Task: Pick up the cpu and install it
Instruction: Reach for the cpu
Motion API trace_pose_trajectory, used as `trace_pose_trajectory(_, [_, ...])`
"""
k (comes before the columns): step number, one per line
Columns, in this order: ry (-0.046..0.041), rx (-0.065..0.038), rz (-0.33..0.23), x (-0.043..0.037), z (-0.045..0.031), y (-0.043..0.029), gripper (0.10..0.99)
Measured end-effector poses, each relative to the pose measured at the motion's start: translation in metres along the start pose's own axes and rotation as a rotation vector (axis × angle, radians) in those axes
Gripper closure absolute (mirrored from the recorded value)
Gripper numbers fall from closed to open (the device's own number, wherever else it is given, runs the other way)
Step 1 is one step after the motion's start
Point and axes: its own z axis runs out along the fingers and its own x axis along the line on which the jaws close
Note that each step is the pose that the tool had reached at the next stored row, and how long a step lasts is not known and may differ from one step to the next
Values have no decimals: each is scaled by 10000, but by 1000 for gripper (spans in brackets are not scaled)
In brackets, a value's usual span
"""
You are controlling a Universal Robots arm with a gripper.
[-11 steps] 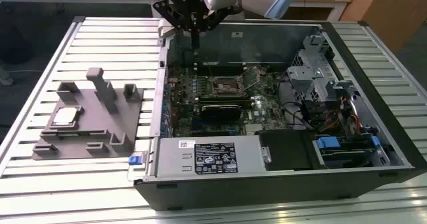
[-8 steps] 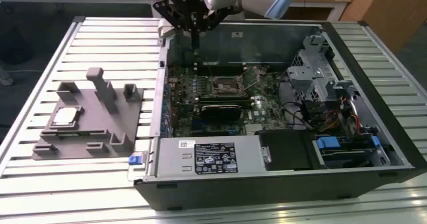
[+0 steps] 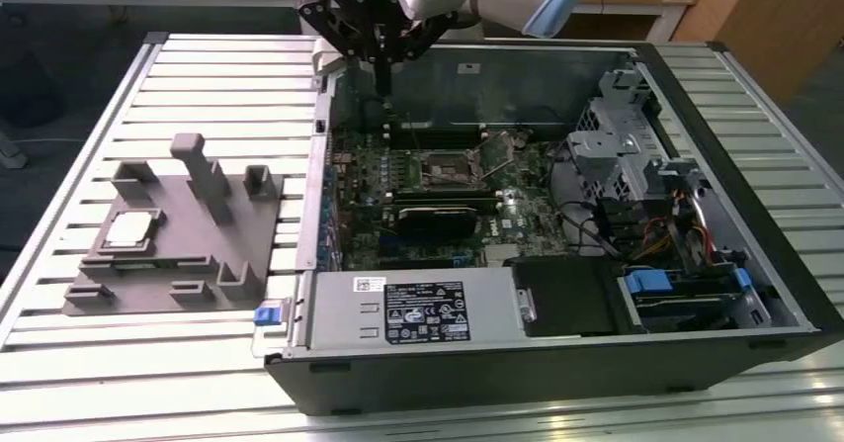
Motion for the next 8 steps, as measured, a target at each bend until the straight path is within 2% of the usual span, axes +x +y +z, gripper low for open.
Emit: trace_pose_trajectory(8, [0,0,0,62,-1,-4,980])
